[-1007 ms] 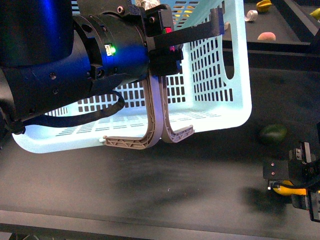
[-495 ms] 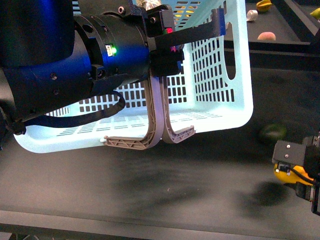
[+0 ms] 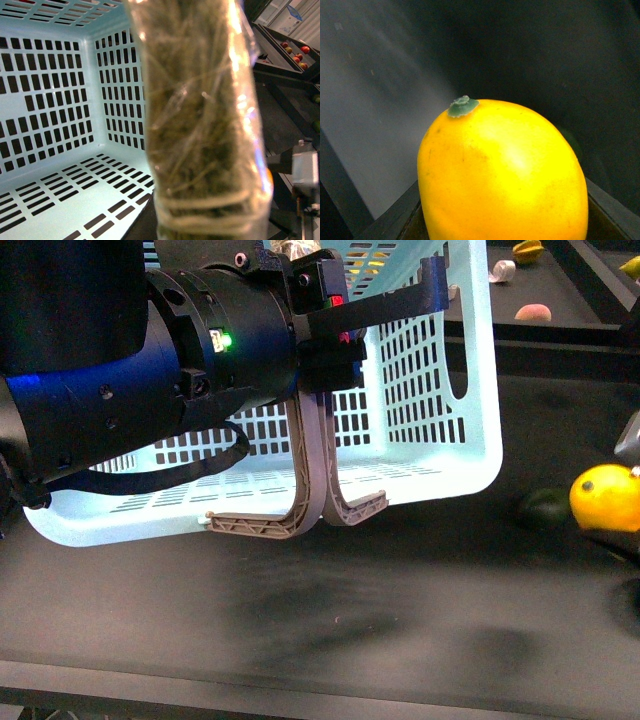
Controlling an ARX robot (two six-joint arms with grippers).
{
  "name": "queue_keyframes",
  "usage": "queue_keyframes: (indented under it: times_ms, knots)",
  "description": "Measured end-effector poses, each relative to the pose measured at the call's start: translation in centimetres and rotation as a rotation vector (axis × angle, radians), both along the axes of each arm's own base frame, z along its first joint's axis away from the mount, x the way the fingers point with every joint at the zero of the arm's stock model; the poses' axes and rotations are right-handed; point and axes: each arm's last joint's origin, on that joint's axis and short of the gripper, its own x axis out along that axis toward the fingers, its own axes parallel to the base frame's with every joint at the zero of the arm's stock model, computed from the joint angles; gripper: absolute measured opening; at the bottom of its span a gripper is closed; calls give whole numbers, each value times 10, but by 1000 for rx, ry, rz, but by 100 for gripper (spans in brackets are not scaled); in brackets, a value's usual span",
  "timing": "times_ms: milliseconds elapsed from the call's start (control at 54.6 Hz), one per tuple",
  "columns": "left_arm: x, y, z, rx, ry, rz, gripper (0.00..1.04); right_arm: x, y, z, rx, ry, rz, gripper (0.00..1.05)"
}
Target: Pick mango with right arm and hold basket with left
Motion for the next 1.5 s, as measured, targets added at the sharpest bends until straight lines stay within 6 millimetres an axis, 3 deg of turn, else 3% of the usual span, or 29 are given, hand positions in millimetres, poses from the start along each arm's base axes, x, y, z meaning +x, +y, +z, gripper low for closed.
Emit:
queue_keyframes:
  times_ms: [238, 476, 604, 1044, 1356, 1447, 1502]
  knots:
    - [0, 0, 0, 0, 0, -1, 5, -7, 22, 47, 176, -105, -44, 62]
    - [0, 0, 0, 0, 0, 0, 5, -1, 52, 65, 337, -144, -107, 61]
    - [0, 0, 0, 0, 0, 0, 5, 5, 73, 66, 420, -155, -150, 61]
    - [0, 0, 0, 0, 0, 0, 5, 55, 150, 51, 668, -126, -308, 61]
    - [0, 0, 0, 0, 0, 1, 5, 66, 170, 54, 696, -132, -299, 61]
    - [0, 0, 0, 0, 0, 2, 5, 66, 172, 53, 696, -132, -298, 70]
    - [0, 0, 0, 0, 0, 1, 5, 66, 173, 54, 696, -137, -302, 81]
